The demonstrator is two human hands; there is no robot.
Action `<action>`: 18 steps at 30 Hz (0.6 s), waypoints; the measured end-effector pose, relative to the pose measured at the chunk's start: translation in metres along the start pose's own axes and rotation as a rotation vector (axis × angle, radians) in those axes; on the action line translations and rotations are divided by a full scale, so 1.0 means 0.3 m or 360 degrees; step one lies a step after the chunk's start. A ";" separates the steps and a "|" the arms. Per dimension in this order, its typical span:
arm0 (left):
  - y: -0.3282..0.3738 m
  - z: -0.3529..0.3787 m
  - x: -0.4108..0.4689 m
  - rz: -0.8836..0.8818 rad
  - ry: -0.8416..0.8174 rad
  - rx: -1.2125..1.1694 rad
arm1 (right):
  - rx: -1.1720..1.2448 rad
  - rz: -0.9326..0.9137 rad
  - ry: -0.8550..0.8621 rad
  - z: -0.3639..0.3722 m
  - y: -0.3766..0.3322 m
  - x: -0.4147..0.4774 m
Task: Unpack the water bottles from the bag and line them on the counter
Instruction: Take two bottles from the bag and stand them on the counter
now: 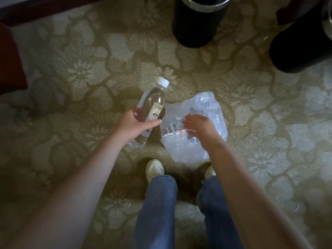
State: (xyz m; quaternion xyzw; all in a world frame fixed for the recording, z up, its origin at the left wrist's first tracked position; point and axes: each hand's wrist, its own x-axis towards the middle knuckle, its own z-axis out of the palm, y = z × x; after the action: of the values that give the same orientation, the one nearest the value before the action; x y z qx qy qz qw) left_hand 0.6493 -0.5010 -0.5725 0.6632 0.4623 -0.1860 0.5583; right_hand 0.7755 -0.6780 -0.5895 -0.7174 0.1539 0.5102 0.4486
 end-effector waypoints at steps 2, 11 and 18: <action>-0.014 0.009 0.030 -0.0022 0.0079 -0.0160 | 0.0153 0.0198 0.0100 0.034 0.019 0.068; -0.030 0.081 0.134 0.0201 -0.0007 -0.0257 | 0.0021 0.0022 0.0916 0.095 0.064 0.299; -0.065 0.094 0.144 0.0197 -0.0014 -0.0192 | -0.0209 0.0115 0.0820 0.067 0.052 0.314</action>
State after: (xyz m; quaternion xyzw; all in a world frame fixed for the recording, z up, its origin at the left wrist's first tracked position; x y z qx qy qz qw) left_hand 0.6627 -0.5102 -0.6252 0.6550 0.4284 -0.1257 0.6097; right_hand 0.7935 -0.6482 -0.6805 -0.8453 0.2551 0.3353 0.3287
